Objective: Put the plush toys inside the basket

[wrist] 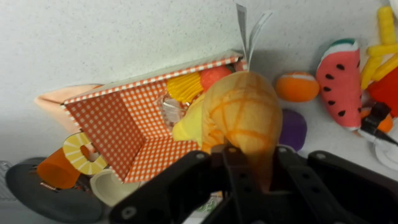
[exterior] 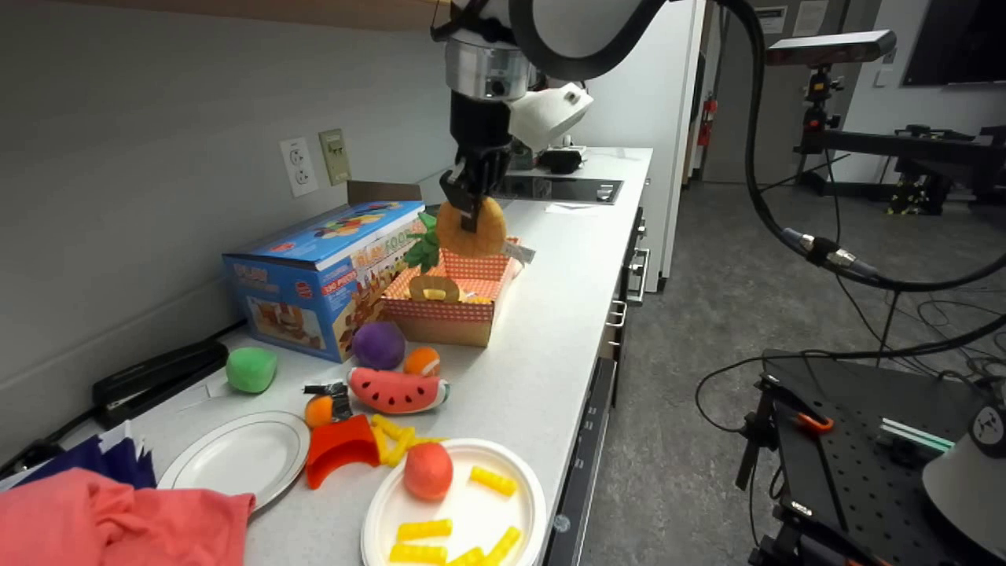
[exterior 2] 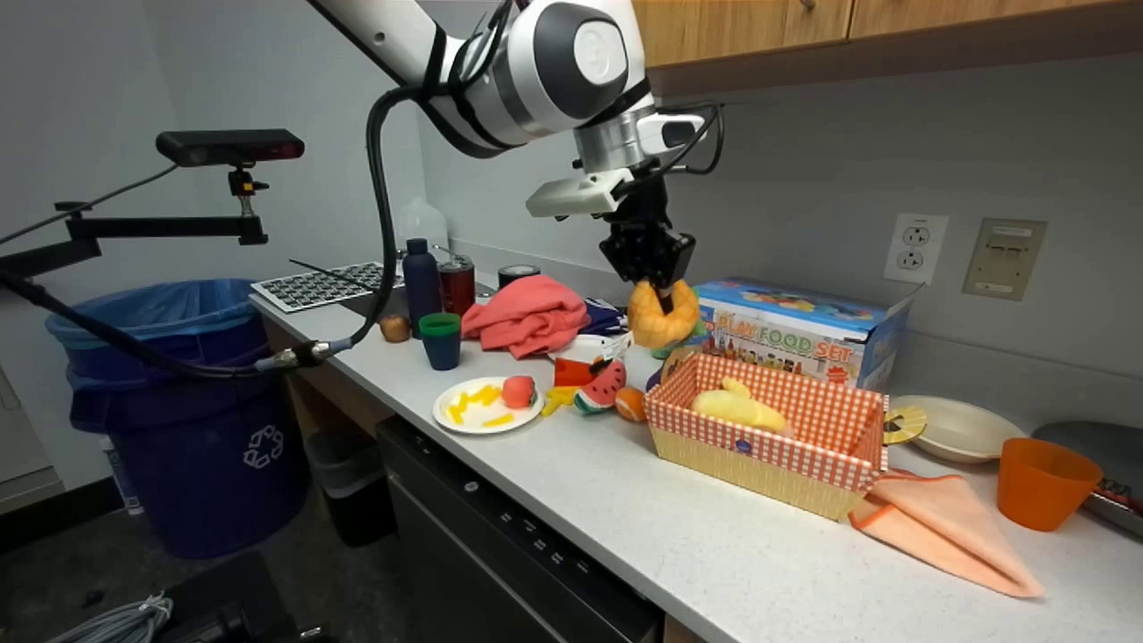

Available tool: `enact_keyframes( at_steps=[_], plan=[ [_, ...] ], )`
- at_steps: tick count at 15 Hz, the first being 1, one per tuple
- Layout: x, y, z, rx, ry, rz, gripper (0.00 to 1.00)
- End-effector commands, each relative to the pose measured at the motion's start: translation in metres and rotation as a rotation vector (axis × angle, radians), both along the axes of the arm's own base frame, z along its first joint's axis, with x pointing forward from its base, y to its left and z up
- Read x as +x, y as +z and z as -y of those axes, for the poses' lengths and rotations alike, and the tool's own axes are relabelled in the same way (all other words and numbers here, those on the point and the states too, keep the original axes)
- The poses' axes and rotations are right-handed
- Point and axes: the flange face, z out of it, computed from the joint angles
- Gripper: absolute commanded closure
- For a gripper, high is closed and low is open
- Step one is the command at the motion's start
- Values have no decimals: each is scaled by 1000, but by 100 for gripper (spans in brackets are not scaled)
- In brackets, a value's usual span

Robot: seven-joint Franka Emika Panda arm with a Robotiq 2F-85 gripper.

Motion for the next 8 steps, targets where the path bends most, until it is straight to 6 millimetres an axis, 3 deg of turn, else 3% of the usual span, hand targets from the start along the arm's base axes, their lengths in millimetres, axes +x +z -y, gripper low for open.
enact_keyframes(
  at_steps=[1, 5, 8],
  plan=[
    [15, 3, 19, -59, -112, 139, 96],
    [35, -25, 34, -151, -234, 242, 96],
    [48, -52, 35, -176, -293, 235, 96]
  ],
)
